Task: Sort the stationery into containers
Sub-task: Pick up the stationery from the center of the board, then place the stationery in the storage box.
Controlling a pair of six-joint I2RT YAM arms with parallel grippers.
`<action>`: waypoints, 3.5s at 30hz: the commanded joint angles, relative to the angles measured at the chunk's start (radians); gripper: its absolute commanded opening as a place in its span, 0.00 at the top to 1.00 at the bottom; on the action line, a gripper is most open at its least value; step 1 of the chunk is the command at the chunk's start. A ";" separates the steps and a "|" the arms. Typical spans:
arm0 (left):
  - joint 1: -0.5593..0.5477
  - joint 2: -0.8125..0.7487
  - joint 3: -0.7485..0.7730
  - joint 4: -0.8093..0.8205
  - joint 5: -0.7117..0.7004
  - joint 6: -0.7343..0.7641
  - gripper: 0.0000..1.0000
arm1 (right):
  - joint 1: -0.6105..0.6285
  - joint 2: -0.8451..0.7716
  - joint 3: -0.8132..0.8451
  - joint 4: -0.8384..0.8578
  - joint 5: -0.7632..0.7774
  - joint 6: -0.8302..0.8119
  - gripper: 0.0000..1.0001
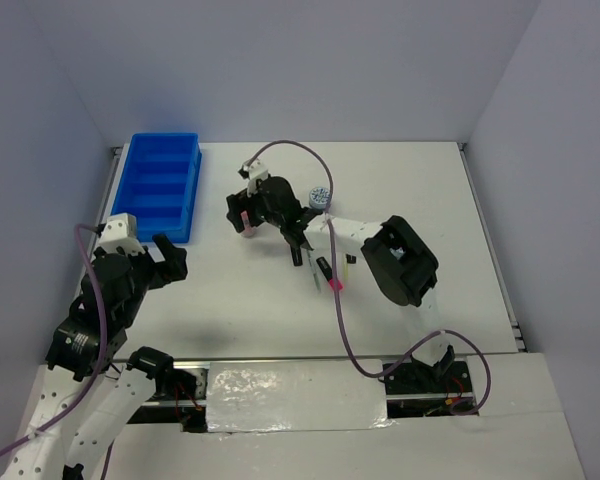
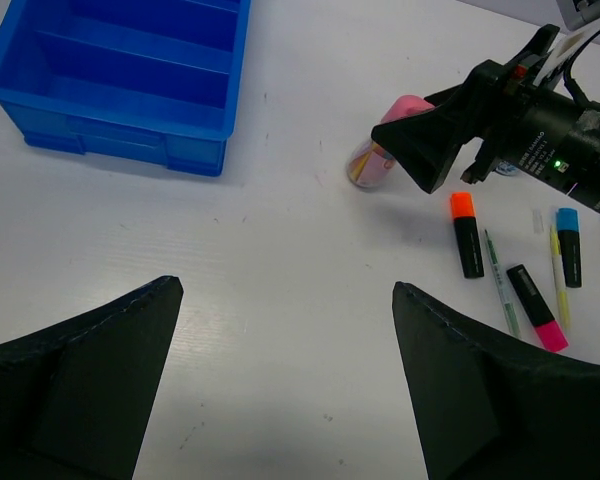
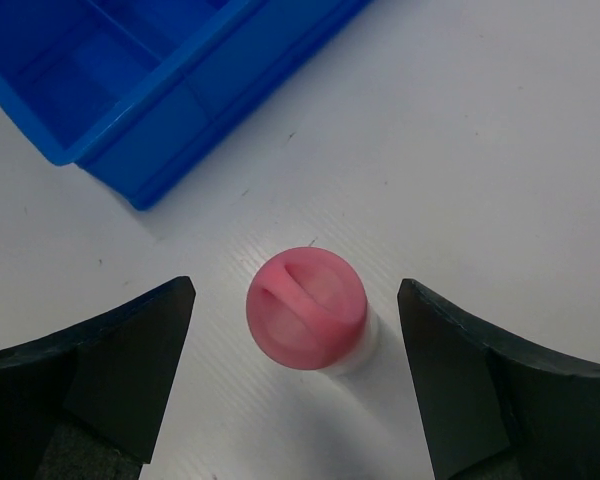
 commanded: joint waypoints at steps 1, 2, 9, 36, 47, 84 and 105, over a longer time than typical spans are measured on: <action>0.006 0.001 -0.002 0.045 0.018 0.025 0.01 | 0.009 0.011 0.014 0.054 -0.047 0.012 0.10; 0.005 0.001 -0.002 0.047 0.018 0.025 0.01 | 0.009 0.017 0.022 0.046 -0.041 0.017 0.11; 0.005 0.001 -0.002 0.047 0.023 0.025 0.01 | 0.009 0.103 0.146 -0.059 -0.004 0.029 0.22; 0.006 0.195 0.023 0.277 0.609 0.071 0.01 | -0.052 -0.812 -0.392 -0.163 -0.546 0.350 1.00; -0.164 0.430 0.281 0.355 1.084 0.115 0.01 | -0.137 -1.135 -0.421 -0.342 -0.673 0.459 1.00; -0.554 0.659 0.445 0.228 0.569 0.190 1.00 | -0.134 -1.141 -0.478 -0.280 -0.537 0.468 0.00; 0.132 0.904 0.529 0.232 0.251 -0.363 1.00 | -0.384 -1.533 -0.719 -0.357 -0.144 0.537 0.00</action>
